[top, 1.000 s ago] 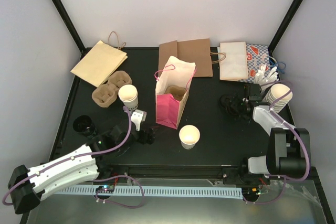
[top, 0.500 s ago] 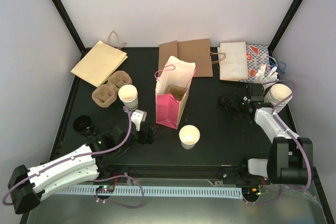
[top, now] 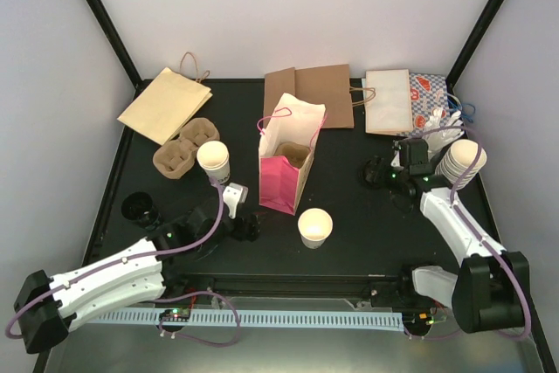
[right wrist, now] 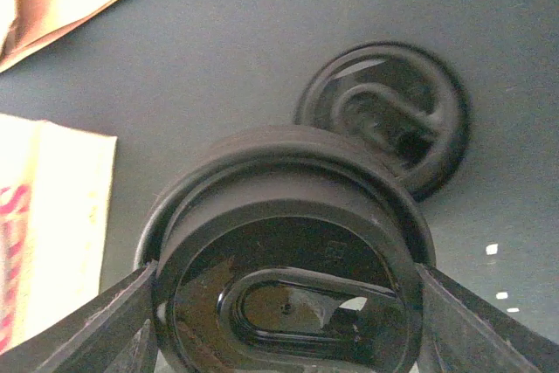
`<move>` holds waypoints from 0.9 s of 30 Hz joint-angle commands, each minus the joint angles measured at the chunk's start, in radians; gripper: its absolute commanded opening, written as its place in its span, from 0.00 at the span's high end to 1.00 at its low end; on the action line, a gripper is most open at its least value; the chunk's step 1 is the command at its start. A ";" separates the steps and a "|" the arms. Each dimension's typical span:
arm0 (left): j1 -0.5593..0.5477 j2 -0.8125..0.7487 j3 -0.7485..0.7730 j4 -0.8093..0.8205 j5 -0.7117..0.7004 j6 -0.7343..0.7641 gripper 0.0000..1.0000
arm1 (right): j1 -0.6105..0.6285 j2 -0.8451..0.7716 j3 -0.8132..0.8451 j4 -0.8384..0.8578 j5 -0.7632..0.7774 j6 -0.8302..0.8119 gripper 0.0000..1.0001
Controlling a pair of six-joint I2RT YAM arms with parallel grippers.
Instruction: Pack the takeout coffee
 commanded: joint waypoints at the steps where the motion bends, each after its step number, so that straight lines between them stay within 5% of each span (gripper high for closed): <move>1: 0.007 0.021 0.062 -0.015 0.039 0.013 0.04 | 0.001 -0.056 -0.056 0.109 -0.203 0.008 0.28; 9: 0.007 -0.001 0.057 -0.028 0.044 0.009 0.04 | 0.000 0.009 -0.118 0.104 -0.183 0.019 0.30; 27: 0.007 -0.012 0.049 -0.037 0.041 0.005 0.04 | -0.005 -0.142 -0.319 0.256 -0.210 0.130 0.32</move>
